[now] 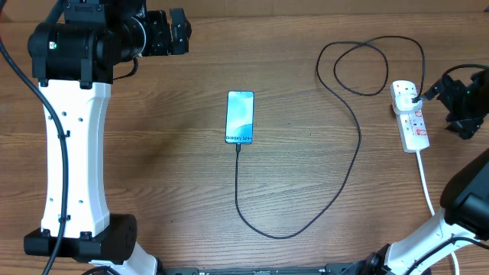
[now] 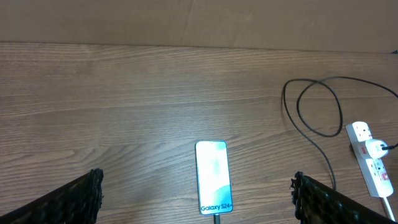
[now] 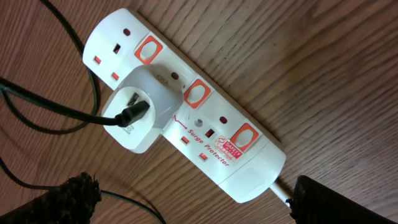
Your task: Plug charger to phone and switch on socket
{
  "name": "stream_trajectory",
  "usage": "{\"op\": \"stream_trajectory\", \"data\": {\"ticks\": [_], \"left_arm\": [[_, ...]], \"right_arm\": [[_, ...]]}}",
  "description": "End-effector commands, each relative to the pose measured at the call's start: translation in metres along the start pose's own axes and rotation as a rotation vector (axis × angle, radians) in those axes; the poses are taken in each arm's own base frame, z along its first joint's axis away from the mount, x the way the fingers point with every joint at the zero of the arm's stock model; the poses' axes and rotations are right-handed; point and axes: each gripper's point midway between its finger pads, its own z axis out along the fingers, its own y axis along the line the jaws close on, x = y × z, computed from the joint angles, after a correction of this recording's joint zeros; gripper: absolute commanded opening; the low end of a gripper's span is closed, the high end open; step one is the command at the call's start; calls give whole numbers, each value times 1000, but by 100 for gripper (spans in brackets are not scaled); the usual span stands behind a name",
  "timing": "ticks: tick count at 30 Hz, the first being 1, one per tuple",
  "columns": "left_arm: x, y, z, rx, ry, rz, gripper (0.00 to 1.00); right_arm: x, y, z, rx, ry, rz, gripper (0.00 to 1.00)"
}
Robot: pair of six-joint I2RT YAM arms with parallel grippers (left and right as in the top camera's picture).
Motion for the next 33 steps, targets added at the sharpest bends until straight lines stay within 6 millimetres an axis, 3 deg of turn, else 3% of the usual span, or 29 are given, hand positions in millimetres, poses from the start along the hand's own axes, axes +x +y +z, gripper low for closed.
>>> {"op": "stream_trajectory", "data": {"ticks": [1, 6, 23, 29, 33], "left_arm": [[0, -2, 0, -3, -3, 25, 100], [0, -2, 0, -4, -3, 25, 100], [0, -2, 0, -3, -3, 25, 100], [0, -2, 0, -3, -3, 25, 100], [0, -2, 0, -3, -3, 25, 100]], "right_arm": [[7, 14, 6, -5, 15, -42, 100], [9, 22, 7, -9, 13, -62, 100], [3, 18, 7, 16, -11, -61, 100], [-7, -14, 2, 85, -33, -7, 100], [-14, -20, 0, 80, -55, -29, 100]]}}
